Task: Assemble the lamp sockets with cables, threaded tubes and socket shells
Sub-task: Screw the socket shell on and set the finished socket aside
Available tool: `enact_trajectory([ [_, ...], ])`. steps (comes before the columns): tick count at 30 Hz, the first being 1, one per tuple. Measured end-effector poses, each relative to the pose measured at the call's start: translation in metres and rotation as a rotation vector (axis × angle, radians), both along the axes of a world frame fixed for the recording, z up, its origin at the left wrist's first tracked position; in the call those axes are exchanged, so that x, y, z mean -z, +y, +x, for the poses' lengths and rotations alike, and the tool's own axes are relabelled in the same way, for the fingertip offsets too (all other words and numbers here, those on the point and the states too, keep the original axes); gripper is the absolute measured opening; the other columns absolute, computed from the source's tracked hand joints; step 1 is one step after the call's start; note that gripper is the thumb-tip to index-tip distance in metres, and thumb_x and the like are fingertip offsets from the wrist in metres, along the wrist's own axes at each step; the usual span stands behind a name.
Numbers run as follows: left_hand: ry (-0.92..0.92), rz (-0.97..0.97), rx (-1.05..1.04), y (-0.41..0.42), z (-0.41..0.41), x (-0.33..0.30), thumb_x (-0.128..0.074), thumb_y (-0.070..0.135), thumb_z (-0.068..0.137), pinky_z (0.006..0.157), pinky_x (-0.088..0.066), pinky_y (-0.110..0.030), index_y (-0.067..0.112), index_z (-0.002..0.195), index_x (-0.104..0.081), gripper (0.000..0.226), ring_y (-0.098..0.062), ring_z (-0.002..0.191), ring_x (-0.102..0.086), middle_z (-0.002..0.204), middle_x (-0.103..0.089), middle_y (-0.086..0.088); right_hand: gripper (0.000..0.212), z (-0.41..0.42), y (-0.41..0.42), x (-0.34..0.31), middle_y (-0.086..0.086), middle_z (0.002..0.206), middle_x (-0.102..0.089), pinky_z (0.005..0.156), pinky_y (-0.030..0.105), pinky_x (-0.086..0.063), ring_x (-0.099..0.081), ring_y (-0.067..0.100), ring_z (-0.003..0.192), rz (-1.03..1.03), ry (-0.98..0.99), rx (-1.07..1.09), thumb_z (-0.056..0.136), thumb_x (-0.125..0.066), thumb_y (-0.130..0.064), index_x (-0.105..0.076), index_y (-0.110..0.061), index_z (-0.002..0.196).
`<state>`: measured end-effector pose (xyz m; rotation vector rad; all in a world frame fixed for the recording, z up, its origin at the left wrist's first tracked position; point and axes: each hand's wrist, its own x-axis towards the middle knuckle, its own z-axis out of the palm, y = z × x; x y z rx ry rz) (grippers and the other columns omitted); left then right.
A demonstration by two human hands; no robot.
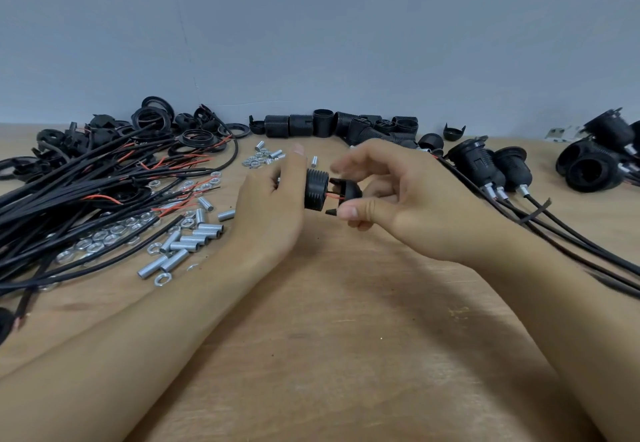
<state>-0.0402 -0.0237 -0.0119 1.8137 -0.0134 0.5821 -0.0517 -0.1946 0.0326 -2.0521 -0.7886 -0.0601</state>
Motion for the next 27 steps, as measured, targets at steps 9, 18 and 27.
enact_trajectory([
  [9, 0.018, -0.013, 0.007, 0.0, -0.003, -0.002, -0.035, 0.057, 0.087, 0.065, -0.049, -0.056, 0.014, 0.067, -0.043, 0.048, -0.016, 0.058, -0.042, 0.053, -0.039, 0.006, 0.034, 0.002, 0.008, 0.008, -0.014, 0.101, -0.07, 0.093, 0.035, -0.054, -0.067, 0.005, 0.095, 0.11, -0.064, 0.096, 0.08, -0.079, -0.013, -0.065, -0.032, 0.104],
  [18, 0.111, -0.015, 0.038, -0.002, -0.002, 0.001, -0.036, 0.059, 0.09, 0.05, -0.028, -0.03, 0.021, 0.052, -0.04, 0.054, -0.013, 0.04, -0.033, 0.039, -0.036, 0.008, 0.035, 0.003, 0.006, 0.007, -0.007, 0.097, -0.075, 0.085, 0.021, -0.055, -0.069, 0.002, 0.089, 0.142, 0.048, 0.032, 0.076, -0.081, -0.005, -0.07, -0.028, 0.1],
  [27, 0.292, -0.479, 0.537, -0.001, -0.012, -0.014, -0.029, 0.045, 0.101, 0.038, -0.019, -0.014, 0.011, 0.07, -0.054, 0.052, -0.012, 0.029, -0.019, 0.039, -0.039, -0.006, 0.023, 0.007, -0.004, 0.001, 0.001, 0.081, -0.074, 0.066, 0.022, -0.056, -0.066, 0.012, 0.065, 0.33, 0.228, -0.033, 0.074, -0.074, -0.02, -0.074, -0.02, 0.097],
])
